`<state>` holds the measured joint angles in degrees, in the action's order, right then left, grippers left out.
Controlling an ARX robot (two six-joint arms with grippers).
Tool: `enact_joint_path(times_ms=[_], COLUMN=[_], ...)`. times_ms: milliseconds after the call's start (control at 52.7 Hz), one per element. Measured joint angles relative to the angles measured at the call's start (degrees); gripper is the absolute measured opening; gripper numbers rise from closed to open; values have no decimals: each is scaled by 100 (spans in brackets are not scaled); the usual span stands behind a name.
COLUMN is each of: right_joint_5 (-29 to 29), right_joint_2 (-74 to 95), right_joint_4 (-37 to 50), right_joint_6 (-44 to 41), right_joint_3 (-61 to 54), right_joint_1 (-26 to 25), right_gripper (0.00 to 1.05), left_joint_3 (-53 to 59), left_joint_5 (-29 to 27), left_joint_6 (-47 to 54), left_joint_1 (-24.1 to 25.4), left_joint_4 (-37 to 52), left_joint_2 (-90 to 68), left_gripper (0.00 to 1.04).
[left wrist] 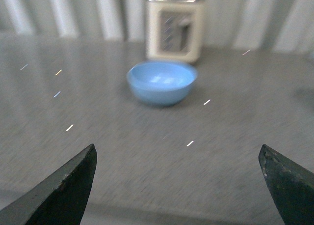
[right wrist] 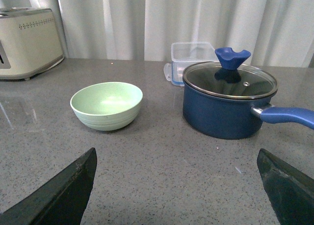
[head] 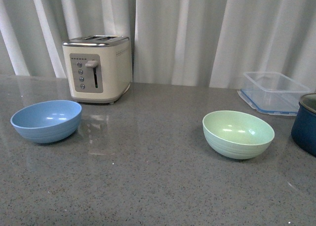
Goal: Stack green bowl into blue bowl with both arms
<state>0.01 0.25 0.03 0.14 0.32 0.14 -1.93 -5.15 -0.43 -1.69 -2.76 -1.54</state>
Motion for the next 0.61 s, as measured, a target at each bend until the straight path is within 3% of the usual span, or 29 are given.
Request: enact_joint_path(times_ms=[57,114,474,607], right_joint_5=[4,4,-7,-7], right_joint_2=[0,-4,-4,-4], right_joint_4=[0,0,0,0], right_joint_6=[0,0,0,0], right_joint_3=[0,0,0,0], right_joint_1=[0,0,0,0], right_gripper=[95,95,95,95], left_joint_3=[-225,-343,-2050,-2809], left_joint_5=[-1014,-1073,426,741], left_joint_6=[-92,-186,-1086,-1519], left_joint_1=[-177,-127,1296,1563], left_joint_4=[-568,-660,179,319], left_joint_2=[-468,-800,-3134,-4183], left_gripper=[98,98,98,98])
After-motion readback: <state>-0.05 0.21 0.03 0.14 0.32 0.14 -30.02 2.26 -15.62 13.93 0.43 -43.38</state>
